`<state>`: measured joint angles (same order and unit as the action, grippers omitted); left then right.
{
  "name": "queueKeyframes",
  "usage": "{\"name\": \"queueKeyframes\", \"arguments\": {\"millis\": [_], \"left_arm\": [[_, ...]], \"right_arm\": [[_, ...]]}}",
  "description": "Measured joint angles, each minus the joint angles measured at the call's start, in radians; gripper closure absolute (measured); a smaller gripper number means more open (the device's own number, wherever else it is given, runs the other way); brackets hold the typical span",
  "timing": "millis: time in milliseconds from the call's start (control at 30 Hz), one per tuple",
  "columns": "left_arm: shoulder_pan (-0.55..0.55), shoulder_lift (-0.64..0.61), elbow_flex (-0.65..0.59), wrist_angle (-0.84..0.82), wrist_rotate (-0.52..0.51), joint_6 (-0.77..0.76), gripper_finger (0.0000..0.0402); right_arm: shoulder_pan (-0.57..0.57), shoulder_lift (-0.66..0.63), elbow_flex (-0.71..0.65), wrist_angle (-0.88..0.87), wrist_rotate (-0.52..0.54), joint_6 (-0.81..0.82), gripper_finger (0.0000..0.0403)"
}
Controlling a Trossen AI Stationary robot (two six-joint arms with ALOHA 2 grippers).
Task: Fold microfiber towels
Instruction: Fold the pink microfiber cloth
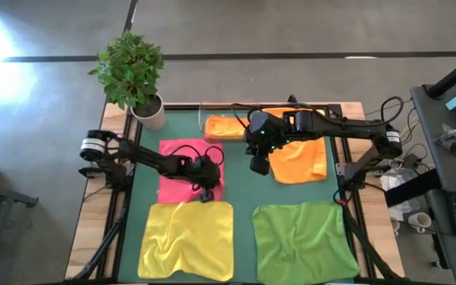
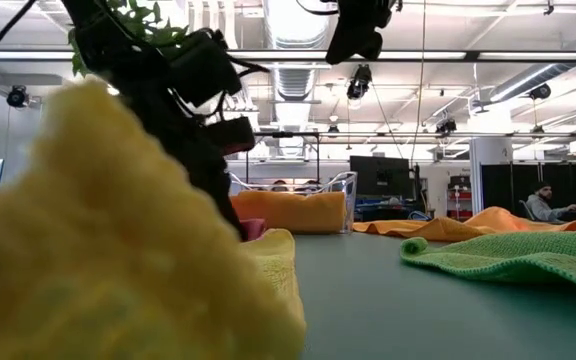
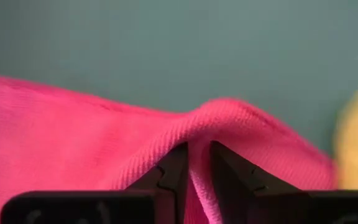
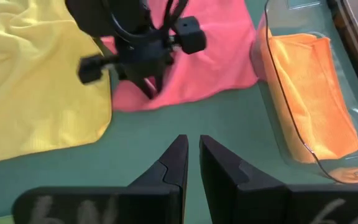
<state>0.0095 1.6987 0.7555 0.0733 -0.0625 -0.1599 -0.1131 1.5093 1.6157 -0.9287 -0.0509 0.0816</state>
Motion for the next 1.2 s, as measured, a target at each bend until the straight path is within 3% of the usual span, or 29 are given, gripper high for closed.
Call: {"name": "queueKeyframes", "arguments": {"millis": [233, 433, 567, 867, 1033, 1200], "left_arm": [[0.034, 0.094, 0.056, 0.024, -0.029, -0.144, 0.0348], [0.036, 0.076, 0.097, -0.002, -0.034, -0.121, 0.0348], [0.036, -0.009, 0.111, -0.078, -0.034, -0.065, 0.0348], [-0.011, -0.259, 0.102, -0.437, -0.034, -0.016, 0.0348], [-0.091, -0.354, 0.101, -0.588, -0.034, -0.016, 0.0348], [-0.158, -0.383, 0.101, -0.697, -0.027, -0.034, 0.0347]], "right_arm": [[0.000, 0.000, 0.000, 0.000, 0.000, 0.010, 0.0371], [0.000, 0.000, 0.000, 0.000, 0.000, 0.024, 0.0371], [0.018, 0.000, 0.000, -0.001, 0.002, 0.006, 0.0371], [0.105, 0.000, -0.033, -0.008, 0.016, 0.008, 0.0371], [0.159, 0.000, -0.123, 0.039, 0.066, 0.057, 0.0371], [0.202, 0.001, -0.244, 0.205, 0.071, 0.107, 0.0371]]}}
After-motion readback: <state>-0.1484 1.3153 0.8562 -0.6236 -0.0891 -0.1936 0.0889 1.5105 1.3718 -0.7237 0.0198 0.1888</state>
